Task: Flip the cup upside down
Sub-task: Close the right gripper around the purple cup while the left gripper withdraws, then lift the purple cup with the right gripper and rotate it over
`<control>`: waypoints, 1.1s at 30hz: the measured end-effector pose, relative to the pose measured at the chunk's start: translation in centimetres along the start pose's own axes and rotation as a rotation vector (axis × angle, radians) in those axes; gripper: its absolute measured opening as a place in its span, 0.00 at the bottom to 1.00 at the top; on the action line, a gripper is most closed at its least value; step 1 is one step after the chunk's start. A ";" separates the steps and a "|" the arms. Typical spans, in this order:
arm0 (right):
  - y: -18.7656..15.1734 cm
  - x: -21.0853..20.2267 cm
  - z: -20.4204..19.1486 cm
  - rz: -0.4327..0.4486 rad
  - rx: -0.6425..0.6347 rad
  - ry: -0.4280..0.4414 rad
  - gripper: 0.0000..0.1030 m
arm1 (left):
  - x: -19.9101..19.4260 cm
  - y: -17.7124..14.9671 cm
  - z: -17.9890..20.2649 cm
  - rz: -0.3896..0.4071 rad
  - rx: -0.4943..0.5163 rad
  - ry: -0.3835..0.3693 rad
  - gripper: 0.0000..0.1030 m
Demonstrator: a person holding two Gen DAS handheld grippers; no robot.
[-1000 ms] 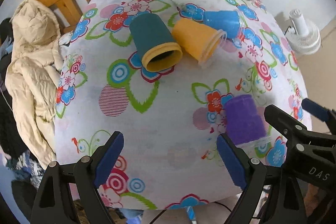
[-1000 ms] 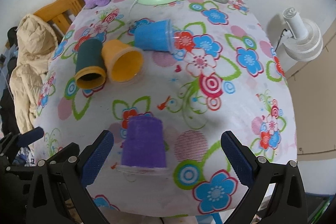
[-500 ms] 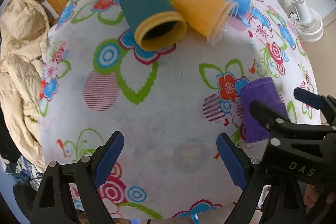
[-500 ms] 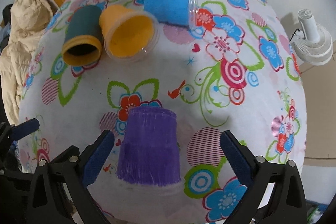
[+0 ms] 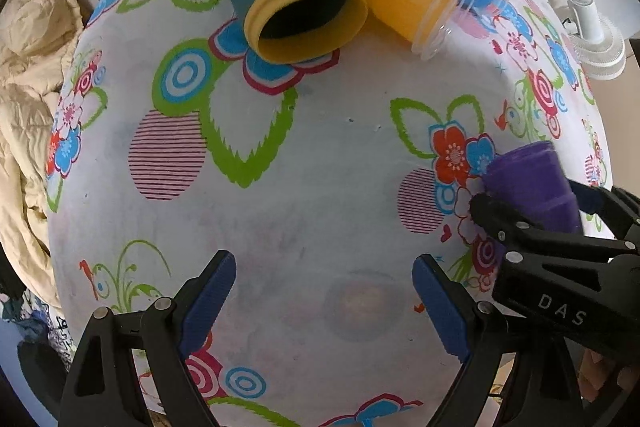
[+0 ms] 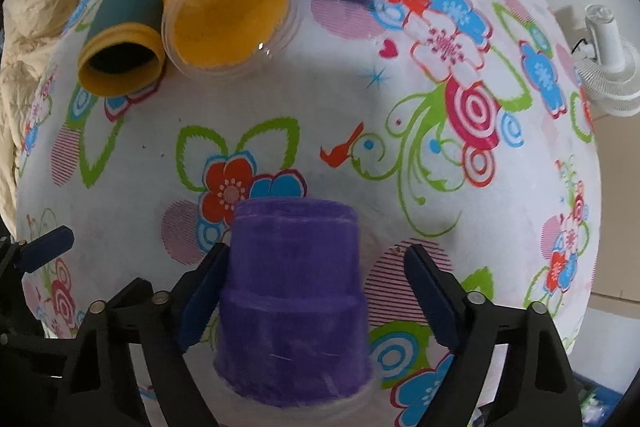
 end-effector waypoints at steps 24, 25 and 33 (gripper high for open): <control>1.6 -2.3 -0.2 0.047 0.012 0.033 0.62 | -1.7 1.7 0.7 0.051 -0.011 0.013 0.89; 1.6 -2.9 -0.2 0.067 0.006 0.031 0.62 | -2.1 1.8 0.7 0.060 -0.013 0.013 0.89; 0.7 -7.1 0.2 0.266 -0.042 0.030 0.62 | -5.2 1.2 0.6 0.179 0.007 0.014 0.89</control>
Point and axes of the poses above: each gripper's, at about its wrist camera, not at the fingertips, and x roughly the way its jaws point, z to its right, y to its top, the point moved 2 cm from there along x, roughly the way its jaws point, and after that the axes turned 1 degree about -y, right-handed, at the moved point
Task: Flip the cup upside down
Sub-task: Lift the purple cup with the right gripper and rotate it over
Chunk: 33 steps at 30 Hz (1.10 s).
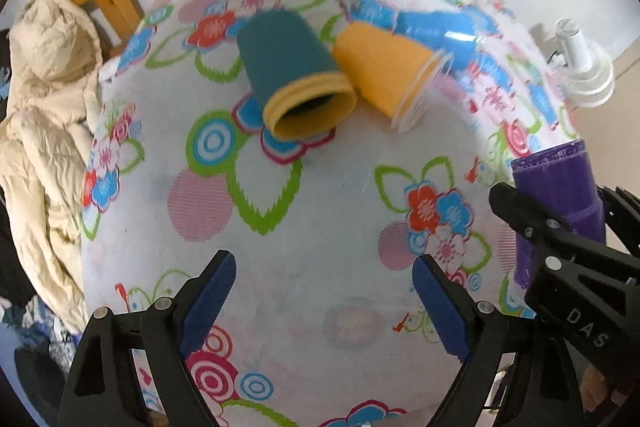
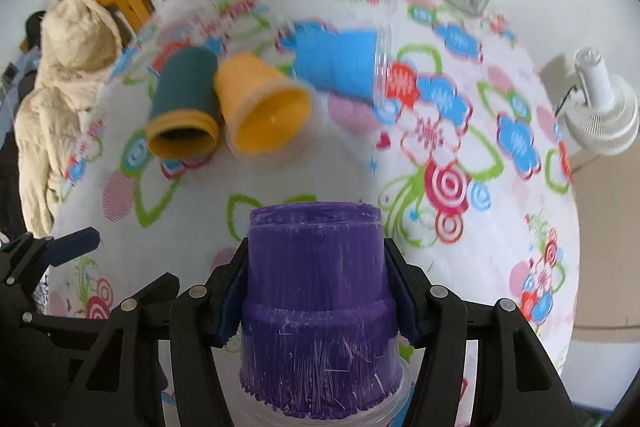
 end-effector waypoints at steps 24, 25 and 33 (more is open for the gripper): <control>-8.9 -0.3 -0.9 0.512 0.045 0.057 0.62 | 2.1 -6.2 -0.3 0.133 -0.002 0.016 0.89; -9.1 -0.2 -1.0 0.531 0.045 0.052 0.62 | 2.2 -6.3 -0.3 0.137 0.002 0.022 0.89; -10.5 1.2 -1.3 0.603 0.052 0.012 0.62 | 3.5 -6.7 -0.6 0.149 0.020 0.040 0.89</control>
Point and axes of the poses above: each gripper's, at about its wrist camera, not at the fingertips, and x roughly the way its jaws point, z to its right, y to its top, the point moved 2 cm from there along x, roughly the way its jaws point, and after that the axes turned 1 degree about -y, right-handed, at the moved point
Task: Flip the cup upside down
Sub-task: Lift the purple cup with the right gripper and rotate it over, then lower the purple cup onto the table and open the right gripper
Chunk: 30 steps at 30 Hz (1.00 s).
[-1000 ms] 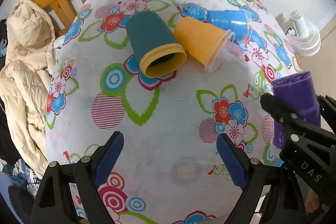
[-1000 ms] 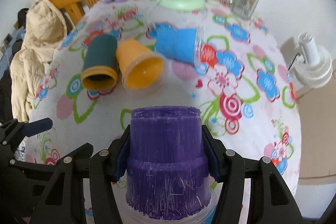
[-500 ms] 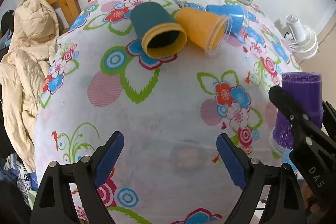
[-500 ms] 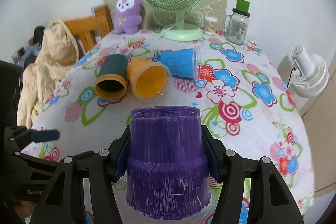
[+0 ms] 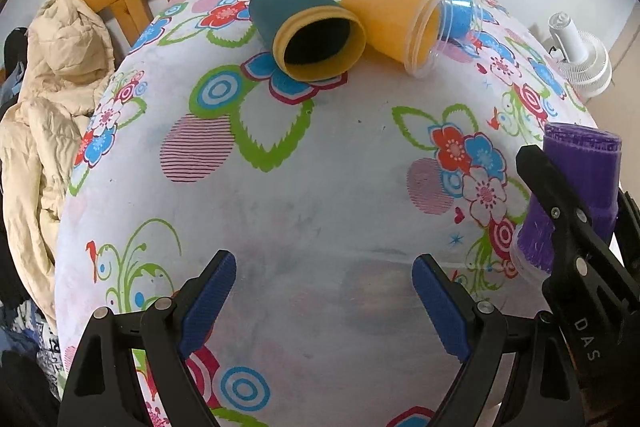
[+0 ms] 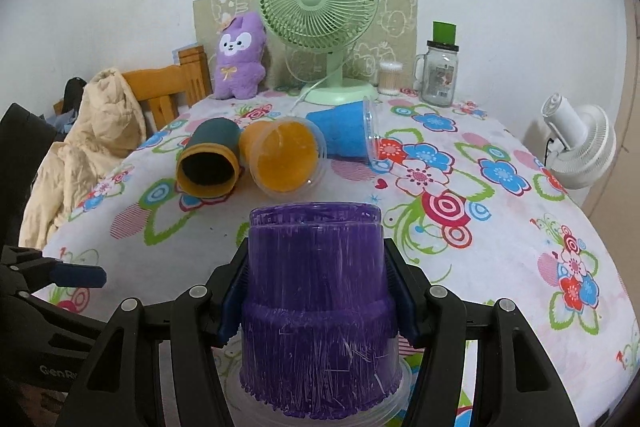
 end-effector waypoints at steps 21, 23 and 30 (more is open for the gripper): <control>-1.9 -1.3 1.3 -0.079 0.052 -0.054 0.73 | 0.2 -0.7 0.6 -0.044 0.049 0.004 0.89; -2.2 -1.2 1.5 -0.092 0.052 -0.060 0.77 | 0.2 -0.8 0.6 -0.039 0.045 0.004 0.89; -2.1 -1.5 1.4 -0.100 0.018 -0.066 0.85 | -0.1 -0.7 0.3 -0.055 0.016 -0.008 0.89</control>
Point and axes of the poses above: each gripper's, at about its wrist camera, not at the fingertips, and x roughly the way its jaws point, z to its right, y to its top, the point moved 2 cm from there along x, roughly the way its jaws point, and after that the axes turned 1 degree about -y, right-handed, at the moved point
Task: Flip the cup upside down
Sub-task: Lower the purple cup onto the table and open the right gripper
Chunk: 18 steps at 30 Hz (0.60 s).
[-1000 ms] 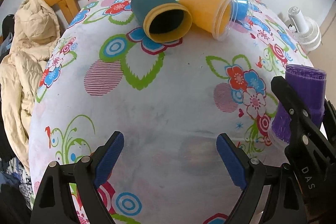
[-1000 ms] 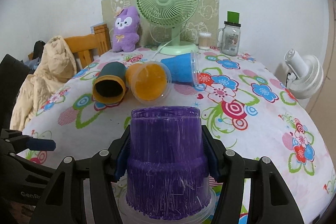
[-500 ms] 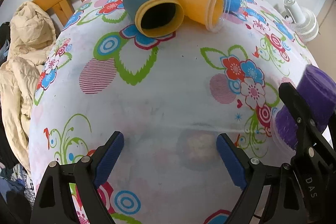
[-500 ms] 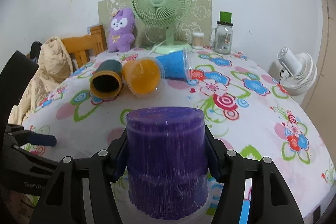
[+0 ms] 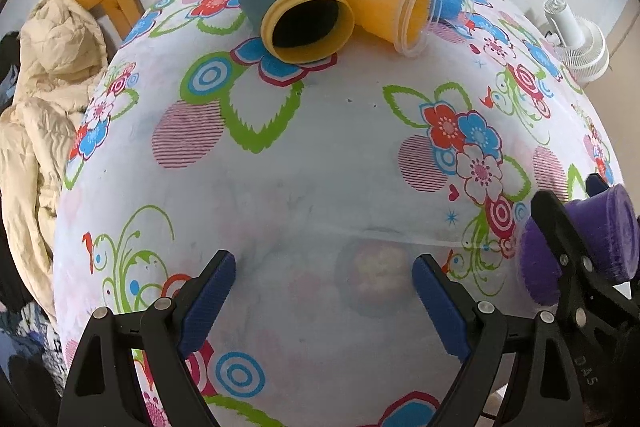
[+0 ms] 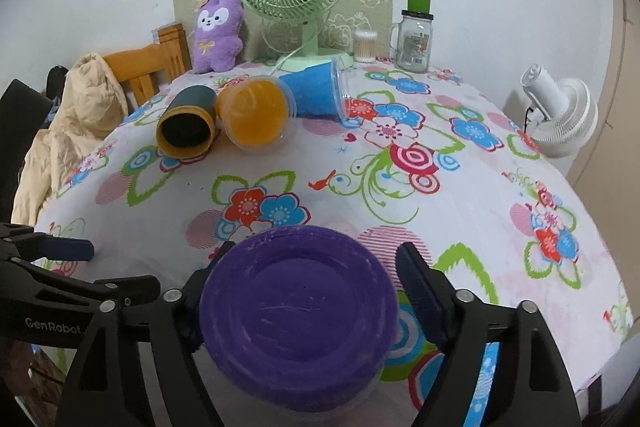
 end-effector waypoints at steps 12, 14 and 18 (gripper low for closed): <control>4.5 -3.3 1.8 -0.098 -0.023 0.034 0.93 | -5.1 1.8 1.1 -0.022 -0.018 0.010 0.89; 5.4 -3.9 2.3 -0.126 -0.008 0.047 0.94 | -6.1 2.0 1.7 -0.024 -0.028 -0.007 0.89; 6.8 -4.3 3.6 -0.199 0.020 0.066 0.95 | -7.4 2.0 3.0 0.000 -0.030 -0.029 0.90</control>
Point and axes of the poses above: each gripper's, at about its wrist camera, not at the fingertips, and x roughly the way its jaws point, z to its right, y to its top, the point moved 2 cm from there along x, roughly the way its jaws point, and after that the axes turned 1 degree about -y, right-handed, at the moved point
